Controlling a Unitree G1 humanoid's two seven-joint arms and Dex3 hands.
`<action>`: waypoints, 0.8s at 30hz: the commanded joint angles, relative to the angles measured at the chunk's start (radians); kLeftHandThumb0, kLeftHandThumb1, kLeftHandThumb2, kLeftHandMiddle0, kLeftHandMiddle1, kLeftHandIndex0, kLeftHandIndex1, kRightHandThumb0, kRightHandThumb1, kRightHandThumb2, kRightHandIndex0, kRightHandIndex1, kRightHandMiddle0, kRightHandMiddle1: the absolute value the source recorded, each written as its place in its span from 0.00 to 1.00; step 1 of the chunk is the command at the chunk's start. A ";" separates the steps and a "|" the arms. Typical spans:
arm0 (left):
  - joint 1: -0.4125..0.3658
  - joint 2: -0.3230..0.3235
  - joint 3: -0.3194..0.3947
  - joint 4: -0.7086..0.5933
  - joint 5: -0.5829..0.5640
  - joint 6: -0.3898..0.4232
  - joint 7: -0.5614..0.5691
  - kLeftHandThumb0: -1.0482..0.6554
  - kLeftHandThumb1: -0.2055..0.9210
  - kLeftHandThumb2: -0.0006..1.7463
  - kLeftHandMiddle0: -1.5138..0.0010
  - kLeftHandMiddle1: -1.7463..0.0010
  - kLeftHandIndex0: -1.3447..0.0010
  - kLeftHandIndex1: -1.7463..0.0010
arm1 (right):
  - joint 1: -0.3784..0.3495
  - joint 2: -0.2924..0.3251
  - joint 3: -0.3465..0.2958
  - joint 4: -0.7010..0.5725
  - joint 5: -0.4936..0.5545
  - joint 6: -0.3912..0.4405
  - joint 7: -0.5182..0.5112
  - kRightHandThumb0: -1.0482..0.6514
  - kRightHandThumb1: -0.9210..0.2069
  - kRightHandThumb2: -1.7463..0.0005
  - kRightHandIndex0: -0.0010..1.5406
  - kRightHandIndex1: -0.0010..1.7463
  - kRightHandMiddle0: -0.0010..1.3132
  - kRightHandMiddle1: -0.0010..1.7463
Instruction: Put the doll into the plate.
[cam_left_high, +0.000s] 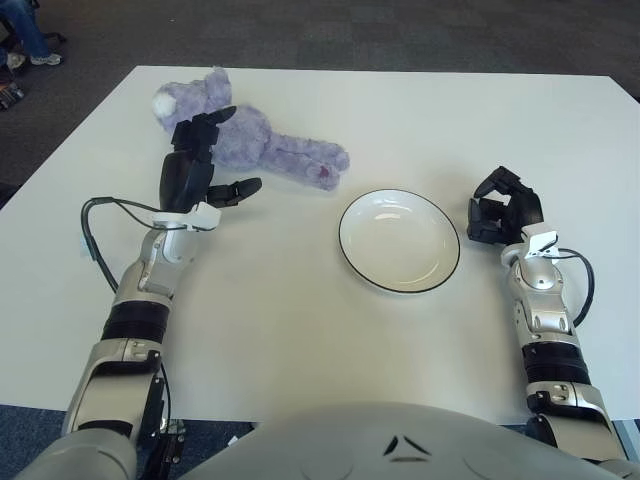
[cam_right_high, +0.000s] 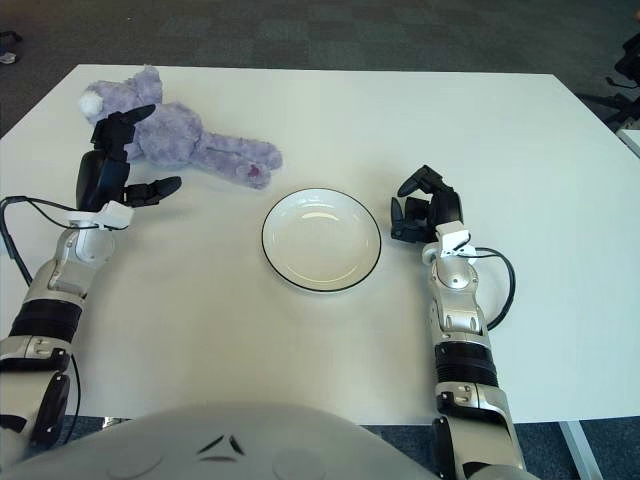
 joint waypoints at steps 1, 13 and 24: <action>-0.022 0.032 -0.018 0.022 0.021 -0.011 0.025 0.20 0.60 0.41 0.98 0.68 1.00 0.71 | 0.024 0.008 0.007 0.034 -0.002 0.033 0.014 0.32 0.57 0.22 0.82 1.00 0.49 1.00; -0.042 0.067 -0.054 0.037 0.027 -0.034 0.044 0.34 0.33 0.57 0.97 0.77 1.00 0.74 | 0.025 0.011 0.008 0.030 -0.005 0.037 0.008 0.32 0.57 0.22 0.82 1.00 0.50 1.00; -0.072 0.130 -0.113 0.034 0.237 0.057 0.199 0.27 0.41 0.53 1.00 0.92 1.00 0.82 | 0.024 0.009 0.010 0.033 -0.011 0.040 0.006 0.32 0.58 0.21 0.82 1.00 0.50 1.00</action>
